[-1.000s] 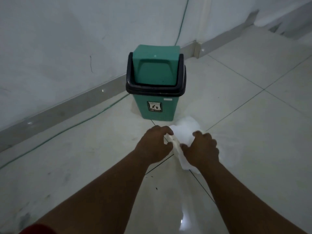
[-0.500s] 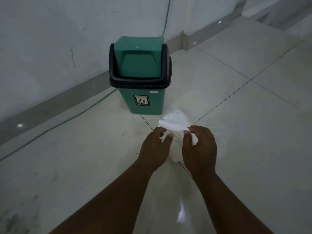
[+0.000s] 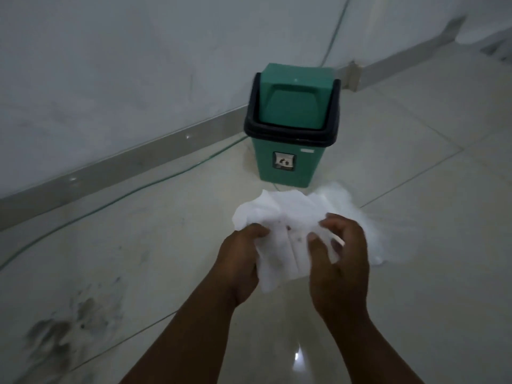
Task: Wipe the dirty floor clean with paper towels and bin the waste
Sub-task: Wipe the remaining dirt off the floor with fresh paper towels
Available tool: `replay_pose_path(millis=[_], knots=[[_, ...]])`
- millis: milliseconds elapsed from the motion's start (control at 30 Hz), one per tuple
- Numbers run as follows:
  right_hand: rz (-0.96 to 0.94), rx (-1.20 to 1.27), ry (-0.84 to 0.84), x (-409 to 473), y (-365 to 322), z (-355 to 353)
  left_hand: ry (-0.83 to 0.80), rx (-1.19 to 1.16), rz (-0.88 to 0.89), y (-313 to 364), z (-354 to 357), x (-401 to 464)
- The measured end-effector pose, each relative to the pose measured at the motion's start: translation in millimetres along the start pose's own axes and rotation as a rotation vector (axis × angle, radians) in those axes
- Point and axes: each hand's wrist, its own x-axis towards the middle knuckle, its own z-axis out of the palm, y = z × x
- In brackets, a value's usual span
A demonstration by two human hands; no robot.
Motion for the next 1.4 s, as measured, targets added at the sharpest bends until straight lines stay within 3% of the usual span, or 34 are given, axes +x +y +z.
replay_pose_path(millis=[33, 100, 133, 200, 267, 433, 600, 700, 800, 1033, 1267, 1400], knots=[[0.253, 0.046, -0.014, -1.4, -5.7, 6.6, 0.021, 0.006, -0.028, 1.7, -16.6, -7.3], [0.770, 0.223, -0.208, -7.1, -15.1, 21.4, 0.014, 0.022, -0.092, 4.5, -52.0, -24.9], [0.925, 0.340, -0.356, -13.5, -19.3, 28.9, 0.006, 0.021, -0.116, 4.7, -70.6, -34.4], [0.979, 0.492, -0.604, -30.8, -26.4, 43.3, 0.041, 0.031, -0.125, 5.1, -107.2, -54.5], [0.866, 0.533, -0.674, -46.7, -34.0, 59.3, 0.111, 0.024, -0.097, 4.4, -144.2, -72.2], [0.599, 0.287, -0.711, -90.0, -53.5, 114.0, 0.212, -0.016, 0.074, -8.6, -241.3, -115.1], [0.352, 0.021, -0.719, -155.2, -53.4, 165.9, 0.469, 0.197, 0.252, -37.0, -313.5, -152.1], [0.198, -0.122, -0.708, -188.1, -37.1, 180.1, 0.576, 0.301, 0.239, -64.6, -335.3, -164.9], [0.111, -0.264, -0.748, -213.6, -10.7, 180.9, 0.556, 0.351, 0.184, -100.9, -347.8, -173.2], [-0.035, -0.456, -0.779, -242.7, 39.2, 147.4, 0.499, 0.723, 0.153, -168.8, -341.3, -170.8], [-0.226, -0.663, -0.747, -245.3, 63.0, 140.1, 0.481, 1.014, 0.105, -192.8, -342.1, -158.9], [-0.354, -0.723, -0.726, -249.7, 71.8, 142.4, 0.628, 1.210, 0.155, -190.4, -335.2, -161.0]])
